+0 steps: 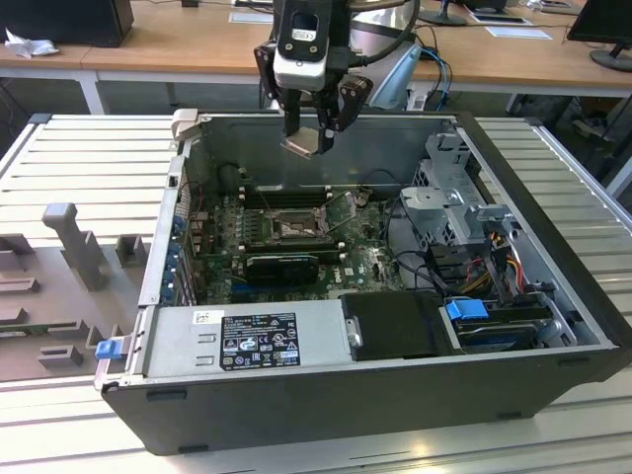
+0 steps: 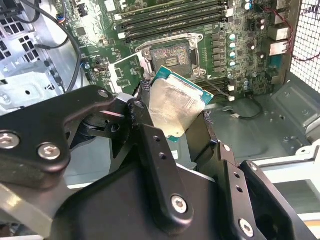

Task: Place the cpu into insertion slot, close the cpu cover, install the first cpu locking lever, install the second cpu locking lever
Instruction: 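Place the cpu into insertion slot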

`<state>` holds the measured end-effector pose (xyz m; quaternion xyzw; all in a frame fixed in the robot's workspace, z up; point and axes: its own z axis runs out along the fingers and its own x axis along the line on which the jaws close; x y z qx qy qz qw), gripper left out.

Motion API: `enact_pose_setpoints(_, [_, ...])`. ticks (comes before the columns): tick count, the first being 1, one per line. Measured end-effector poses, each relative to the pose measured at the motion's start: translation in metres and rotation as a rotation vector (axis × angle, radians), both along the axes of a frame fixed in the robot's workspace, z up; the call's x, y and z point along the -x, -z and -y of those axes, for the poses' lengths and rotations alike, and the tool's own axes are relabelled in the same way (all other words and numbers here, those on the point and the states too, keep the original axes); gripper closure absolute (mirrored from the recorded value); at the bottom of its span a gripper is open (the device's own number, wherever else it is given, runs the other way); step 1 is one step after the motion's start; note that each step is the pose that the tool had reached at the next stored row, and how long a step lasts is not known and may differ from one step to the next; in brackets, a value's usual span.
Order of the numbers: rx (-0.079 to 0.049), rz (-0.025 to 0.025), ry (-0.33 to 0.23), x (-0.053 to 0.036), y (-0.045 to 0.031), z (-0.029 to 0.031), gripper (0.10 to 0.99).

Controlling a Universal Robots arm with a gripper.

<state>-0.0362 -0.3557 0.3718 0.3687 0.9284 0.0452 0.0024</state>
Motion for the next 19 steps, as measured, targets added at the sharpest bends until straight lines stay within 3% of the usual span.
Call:
enact_pose_setpoints(9, [0.0, 0.0, 0.069, 0.0, 0.0001, 0.0, 0.557])
enact_pose_setpoints(19, [0.0, 0.0, 0.228, 0.0, 0.001, 0.0, 0.557])
